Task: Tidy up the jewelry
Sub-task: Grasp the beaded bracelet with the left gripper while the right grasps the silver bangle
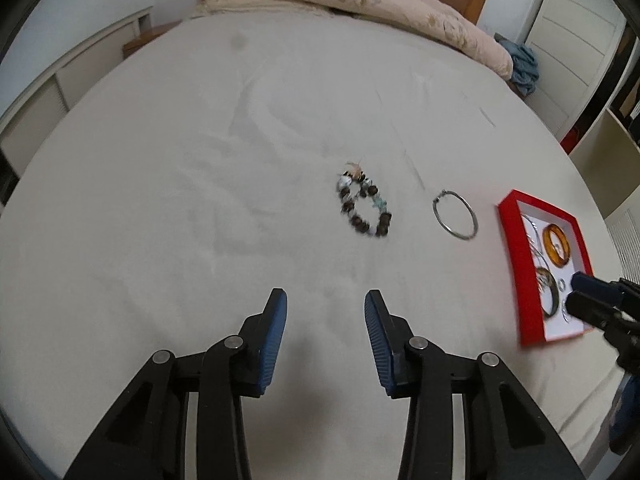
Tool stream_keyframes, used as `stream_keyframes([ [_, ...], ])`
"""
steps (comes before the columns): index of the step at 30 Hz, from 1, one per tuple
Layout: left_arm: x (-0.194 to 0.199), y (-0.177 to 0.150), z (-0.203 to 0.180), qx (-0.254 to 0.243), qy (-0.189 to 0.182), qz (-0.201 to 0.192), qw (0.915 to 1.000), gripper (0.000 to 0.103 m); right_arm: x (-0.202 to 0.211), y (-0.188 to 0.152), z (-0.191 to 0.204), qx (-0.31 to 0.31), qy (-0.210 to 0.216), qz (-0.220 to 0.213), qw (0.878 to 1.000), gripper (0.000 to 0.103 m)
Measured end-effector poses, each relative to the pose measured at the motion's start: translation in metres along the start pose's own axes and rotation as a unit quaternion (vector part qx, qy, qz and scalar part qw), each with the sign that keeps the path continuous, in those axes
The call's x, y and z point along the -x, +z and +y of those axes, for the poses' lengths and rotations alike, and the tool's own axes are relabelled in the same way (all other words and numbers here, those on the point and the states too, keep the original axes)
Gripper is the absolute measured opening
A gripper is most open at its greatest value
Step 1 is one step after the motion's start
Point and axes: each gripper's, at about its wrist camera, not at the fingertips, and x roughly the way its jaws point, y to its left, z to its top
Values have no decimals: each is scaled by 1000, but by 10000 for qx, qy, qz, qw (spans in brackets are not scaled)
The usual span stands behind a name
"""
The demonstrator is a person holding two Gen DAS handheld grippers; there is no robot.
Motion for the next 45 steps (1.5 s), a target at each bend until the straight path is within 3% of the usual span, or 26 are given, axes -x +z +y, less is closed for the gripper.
stream_keyframes([
  [5, -46, 33, -8, -48, -153, 180, 9997, 40, -48, 24, -7, 89, 144, 237, 9996, 35],
  [11, -93, 55, -10, -129, -249, 404, 9988, 31, -95, 49, -18, 100, 321, 410, 9986, 34],
  [17, -109, 57, -11, -298, -263, 461, 9981, 20, -128, 67, -20, 115, 425, 564, 9974, 34],
  [22, -111, 59, -8, -404, -232, 434, 9980, 11, -155, 73, -26, -81, 439, 825, 9956, 27],
  [27, -113, 55, -4, -355, -325, 318, 9983, 10, -170, 75, -26, -157, 440, 920, 9947, 22],
  [33, -98, 43, 9, -307, -275, 128, 9991, 10, -174, 75, -34, -299, 452, 884, 9946, 6],
  [39, -72, 35, 20, -287, -156, 43, 9995, 10, -152, 72, -27, -329, 561, 582, 9962, 4],
  [45, -29, 30, 23, -383, -7, -176, 9991, 10, -105, 69, -18, -693, 1042, 179, 9920, 3],
])
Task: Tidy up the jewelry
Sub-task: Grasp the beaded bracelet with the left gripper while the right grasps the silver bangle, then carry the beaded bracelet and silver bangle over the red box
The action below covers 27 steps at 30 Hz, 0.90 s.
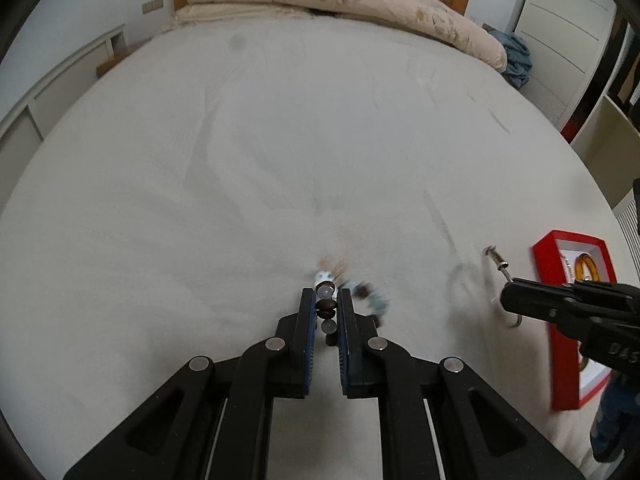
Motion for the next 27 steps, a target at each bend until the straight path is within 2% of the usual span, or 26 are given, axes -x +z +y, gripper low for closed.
stream_keyframes([
  [7, 56, 1, -10, -97, 139, -314, 9994, 10, 59, -17, 33, 94, 229, -384, 9990, 3],
  [8, 64, 0, -11, -110, 141, -359, 9992, 10, 67, -20, 37, 258, 465, -432, 9977, 3],
  [9, 73, -2, -13, -134, 143, -416, 9989, 10, 77, -24, 42, 273, 481, -496, 9972, 3],
  [15, 100, 3, -56, -329, 57, -652, 9973, 10, 129, -44, 52, 359, 478, -835, 9947, 3],
  [20, 114, 6, -105, -554, -184, -760, 9954, 10, 176, -63, 38, 205, 192, -1096, 9936, 3],
  [22, 115, 6, -128, -680, -287, -787, 9942, 10, 193, -69, 30, 37, -126, -1149, 9933, 3],
  [27, 102, 8, -190, -1038, -627, -707, 9901, 10, 230, -87, -12, -197, -534, -1283, 9901, 3],
])
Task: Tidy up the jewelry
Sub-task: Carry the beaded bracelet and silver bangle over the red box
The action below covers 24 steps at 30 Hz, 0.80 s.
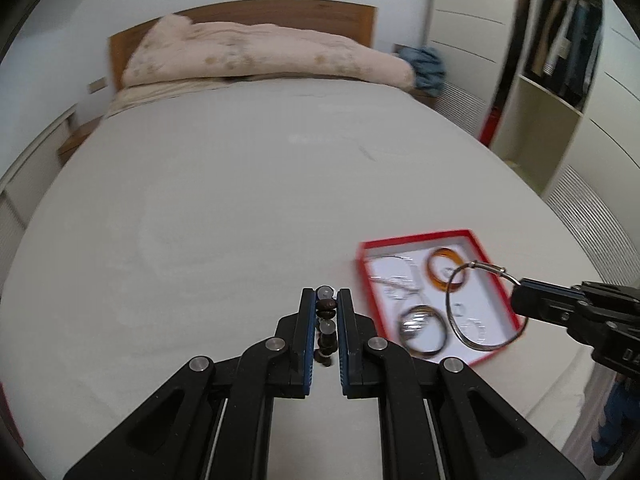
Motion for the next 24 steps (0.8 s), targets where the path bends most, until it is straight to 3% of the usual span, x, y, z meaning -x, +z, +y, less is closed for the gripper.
stream_keyframes([
  [6, -47, 8, -63, -387, -361, 308, 9981, 10, 13, -10, -67, -339, -380, 39, 9987, 3],
  [14, -116, -13, -116, -643, -581, 983, 9914, 10, -19, -28, -136, -646, -753, 387, 9943, 3],
  [24, -156, -30, -139, -840, -659, 1440, 9838, 10, -45, -45, -166, -836, -757, 541, 9921, 3],
])
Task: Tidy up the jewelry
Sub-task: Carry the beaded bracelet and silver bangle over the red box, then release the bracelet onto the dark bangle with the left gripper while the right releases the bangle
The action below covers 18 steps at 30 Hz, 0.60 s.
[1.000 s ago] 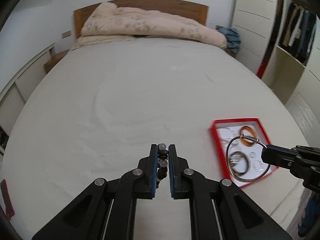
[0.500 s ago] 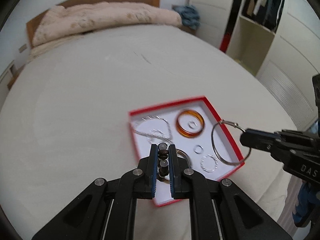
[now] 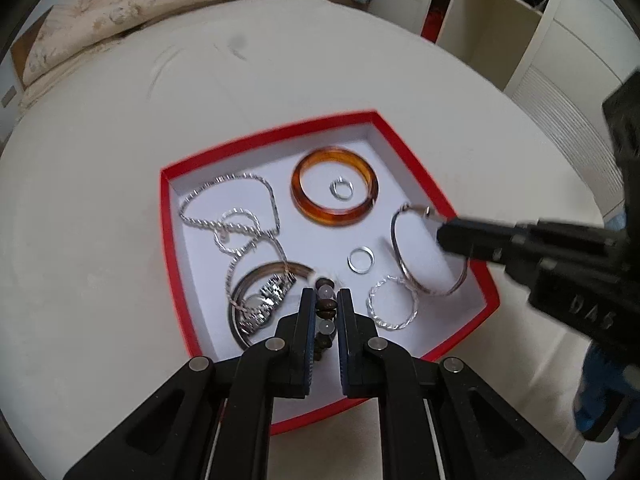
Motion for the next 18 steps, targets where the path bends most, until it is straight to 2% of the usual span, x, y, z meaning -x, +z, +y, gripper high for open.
stream_keyframes([
  [7, -14, -11, 1, 105, -2, 204, 9997, 10, -4, -3, -15, -61, -257, 67, 9996, 3],
  [10, -14, -14, 2, 152, -96, 236, 9996, 10, -5, -7, -20, -135, -257, 134, 9995, 3],
  [12, -11, -15, 2, 164, -115, 220, 9996, 11, -6, -10, -21, -191, -223, 169, 9994, 7],
  [14, -9, -17, 2, 190, -163, 221, 9994, 15, -6, -13, -20, -194, -248, 178, 9993, 7],
  [16, -6, -19, 3, 219, -203, 215, 9993, 30, -5, -15, -18, -198, -285, 207, 9992, 7],
  [18, -2, -21, 3, 231, -201, 187, 9994, 36, -4, -17, -17, -191, -349, 226, 9990, 7],
])
